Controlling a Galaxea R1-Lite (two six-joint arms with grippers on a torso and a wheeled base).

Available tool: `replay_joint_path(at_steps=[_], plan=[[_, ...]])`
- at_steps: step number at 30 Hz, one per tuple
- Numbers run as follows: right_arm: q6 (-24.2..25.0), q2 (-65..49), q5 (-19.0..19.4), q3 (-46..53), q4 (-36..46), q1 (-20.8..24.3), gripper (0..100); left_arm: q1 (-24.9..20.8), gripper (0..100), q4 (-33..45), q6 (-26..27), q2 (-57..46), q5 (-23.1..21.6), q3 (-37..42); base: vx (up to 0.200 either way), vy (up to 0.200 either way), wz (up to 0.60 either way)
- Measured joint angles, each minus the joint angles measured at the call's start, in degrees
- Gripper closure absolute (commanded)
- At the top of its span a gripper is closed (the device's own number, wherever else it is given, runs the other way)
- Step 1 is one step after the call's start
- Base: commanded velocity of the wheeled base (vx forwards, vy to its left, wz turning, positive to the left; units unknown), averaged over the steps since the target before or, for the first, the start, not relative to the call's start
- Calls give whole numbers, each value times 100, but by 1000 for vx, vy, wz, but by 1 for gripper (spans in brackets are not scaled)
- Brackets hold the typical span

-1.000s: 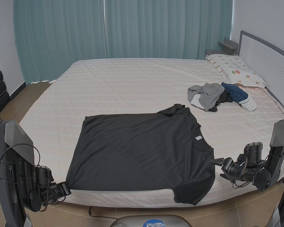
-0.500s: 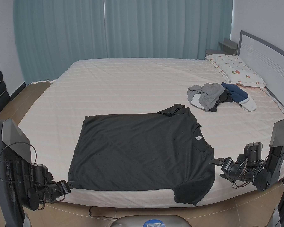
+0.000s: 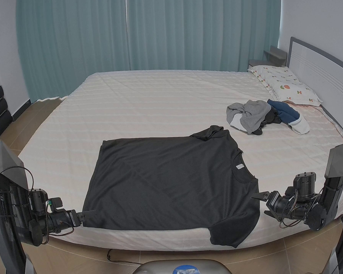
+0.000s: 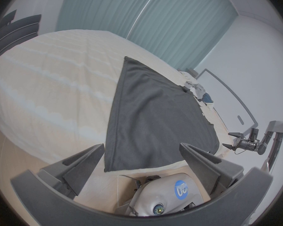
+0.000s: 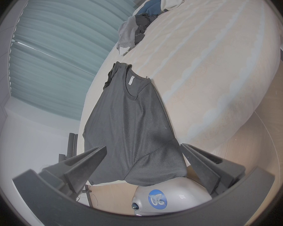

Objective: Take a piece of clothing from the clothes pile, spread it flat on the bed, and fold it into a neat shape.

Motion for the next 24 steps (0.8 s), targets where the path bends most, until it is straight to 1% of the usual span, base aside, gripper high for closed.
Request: replay_joint_path(at_steps=[2, 6, 12, 16, 21, 24], plan=[[0, 11, 5, -2, 0, 6, 0, 23, 0, 65, 20, 20, -94, -139, 0, 0, 0], [0, 24, 9, -2, 0, 27, 0, 54, 0, 547, 33, 44, -241, -497, 0, 0, 0], [0, 38, 6, 0, 0, 48, 0, 246, 0, 1330, -52, -230, -725, -922, 0, 0, 0], [0, 44, 6, -2, 0, 55, 0, 439, 0, 2386, -312, -695, -942, -1276, 0, 0, 0], [0, 60, 9, -5, 0, 80, 0, 673, 0, 4018, -961, -1419, -1538, -1975, 0, 0, 0], [0, 68, 9, 0, -2, 91, 0, 778, 0, 4598, -974, -1773, -1716, -2288, 0, 0, 0]])
